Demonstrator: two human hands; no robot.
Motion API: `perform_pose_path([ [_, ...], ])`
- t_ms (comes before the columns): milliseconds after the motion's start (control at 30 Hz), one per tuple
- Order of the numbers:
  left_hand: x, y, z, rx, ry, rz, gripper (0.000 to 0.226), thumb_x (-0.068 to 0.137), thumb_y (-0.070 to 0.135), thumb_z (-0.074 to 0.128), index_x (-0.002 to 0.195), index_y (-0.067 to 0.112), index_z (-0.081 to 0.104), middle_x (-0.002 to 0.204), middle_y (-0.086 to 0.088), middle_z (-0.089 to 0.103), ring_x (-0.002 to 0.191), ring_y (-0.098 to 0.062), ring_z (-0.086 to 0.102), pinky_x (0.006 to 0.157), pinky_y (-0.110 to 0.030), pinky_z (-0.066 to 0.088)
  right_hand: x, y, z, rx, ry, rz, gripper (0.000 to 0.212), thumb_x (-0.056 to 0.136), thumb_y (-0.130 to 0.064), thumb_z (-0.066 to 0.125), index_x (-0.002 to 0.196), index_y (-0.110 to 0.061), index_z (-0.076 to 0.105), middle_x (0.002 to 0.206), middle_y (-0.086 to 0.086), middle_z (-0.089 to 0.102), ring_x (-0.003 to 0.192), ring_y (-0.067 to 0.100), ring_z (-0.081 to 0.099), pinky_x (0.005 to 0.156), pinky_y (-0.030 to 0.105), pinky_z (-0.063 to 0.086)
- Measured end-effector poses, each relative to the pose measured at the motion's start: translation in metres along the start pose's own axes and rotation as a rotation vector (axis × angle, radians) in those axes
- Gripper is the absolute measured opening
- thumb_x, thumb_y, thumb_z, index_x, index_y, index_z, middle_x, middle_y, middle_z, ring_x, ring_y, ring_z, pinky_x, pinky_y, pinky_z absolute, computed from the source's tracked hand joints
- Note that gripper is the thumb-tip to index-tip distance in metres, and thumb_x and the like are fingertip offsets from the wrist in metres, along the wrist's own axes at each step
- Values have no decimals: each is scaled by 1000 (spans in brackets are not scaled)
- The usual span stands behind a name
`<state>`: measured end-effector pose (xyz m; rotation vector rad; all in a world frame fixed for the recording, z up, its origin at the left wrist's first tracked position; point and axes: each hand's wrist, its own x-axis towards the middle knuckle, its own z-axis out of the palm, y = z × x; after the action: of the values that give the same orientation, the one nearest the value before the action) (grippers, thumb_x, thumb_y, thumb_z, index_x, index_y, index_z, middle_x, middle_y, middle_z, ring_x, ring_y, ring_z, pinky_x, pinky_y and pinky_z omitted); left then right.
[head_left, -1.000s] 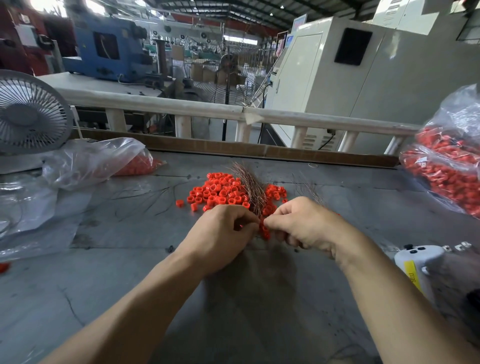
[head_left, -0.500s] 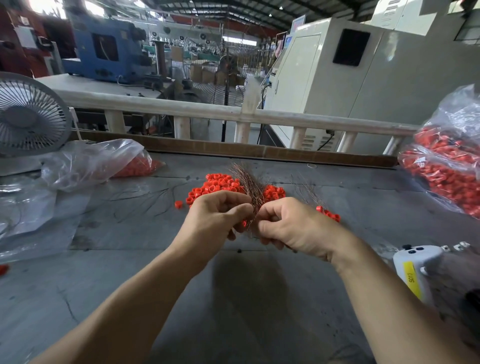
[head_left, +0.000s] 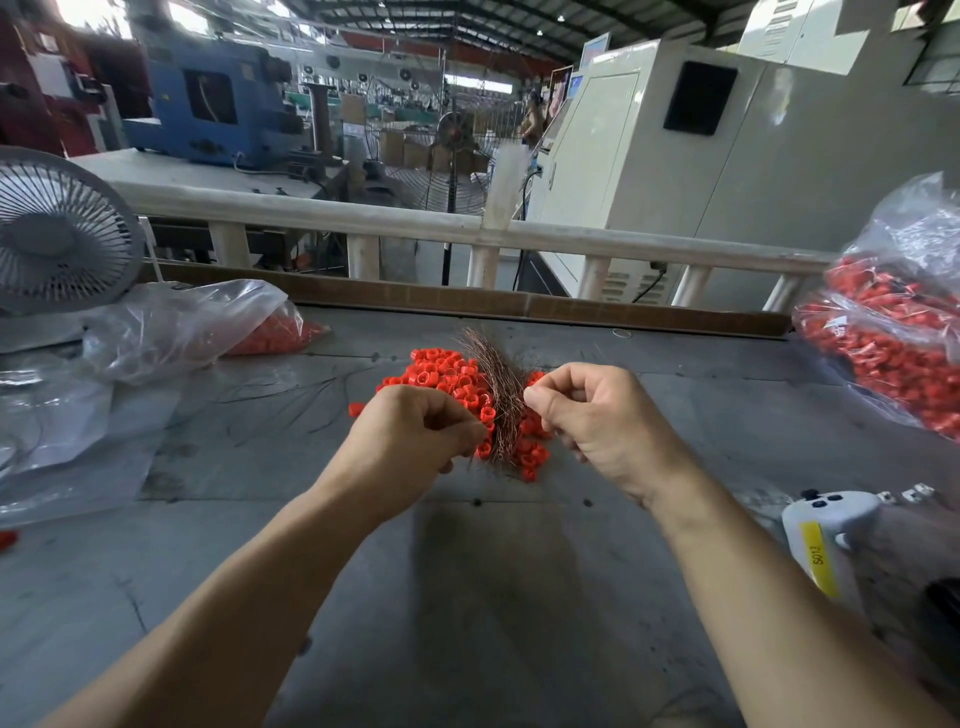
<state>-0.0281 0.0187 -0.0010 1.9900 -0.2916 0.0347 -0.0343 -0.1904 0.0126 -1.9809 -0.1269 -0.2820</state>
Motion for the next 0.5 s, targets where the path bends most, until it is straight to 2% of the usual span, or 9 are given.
perform_pose_path([
  [67, 0, 1, -1, 76, 50, 5, 14, 88, 27, 79, 75, 21, 76, 74, 3, 75, 59, -11, 64, 59, -30, 56, 1, 2, 2, 17, 54, -6, 18, 95, -27, 73, 79, -19, 70, 61, -4, 67, 48, 1, 52, 46, 13, 40],
  [100, 1, 0, -3, 89, 97, -9, 16, 88, 28, 79, 74, 21, 76, 71, 4, 74, 57, -12, 63, 58, -32, 56, 2, 4, 2, 15, 97, -5, 20, 95, -31, 72, 79, -19, 70, 62, -4, 68, 49, 4, 52, 47, 16, 40],
  [167, 3, -3, -10, 79, 231, -74, 21, 88, 30, 78, 71, 19, 75, 60, 5, 69, 45, -7, 55, 39, -26, 47, 4, 8, 1, -44, 189, 3, 24, 96, -37, 70, 79, -20, 69, 63, -5, 70, 49, 3, 52, 52, 22, 43],
  [200, 5, -5, -15, 90, 305, -110, 22, 88, 31, 76, 70, 18, 74, 59, 2, 68, 43, -7, 54, 36, -24, 42, 4, 11, 2, -95, 213, 5, 24, 96, -38, 70, 79, -21, 69, 64, -6, 71, 49, 1, 53, 56, 25, 45],
  [233, 7, -7, -20, 138, 373, -138, 23, 88, 32, 75, 69, 19, 73, 60, 1, 67, 48, -9, 58, 39, -24, 42, 5, 13, 2, -141, 220, 9, 24, 96, -38, 70, 78, -22, 70, 65, -7, 71, 49, 0, 55, 59, 27, 47],
  [333, 11, -15, -34, 330, 514, -201, 21, 87, 34, 69, 70, 21, 69, 71, 3, 68, 76, -24, 64, 64, -32, 47, 5, 18, 6, -264, 205, 32, 22, 93, -37, 72, 75, -25, 69, 67, -10, 72, 50, 0, 58, 59, 28, 49],
  [500, 13, -30, -47, 545, 554, -244, 20, 90, 35, 63, 80, 22, 73, 85, -7, 73, 89, -34, 65, 82, -40, 49, 3, 22, 11, -399, 217, 38, 19, 90, -31, 75, 73, -26, 70, 65, -11, 71, 66, 9, 68, 67, 32, 56],
])
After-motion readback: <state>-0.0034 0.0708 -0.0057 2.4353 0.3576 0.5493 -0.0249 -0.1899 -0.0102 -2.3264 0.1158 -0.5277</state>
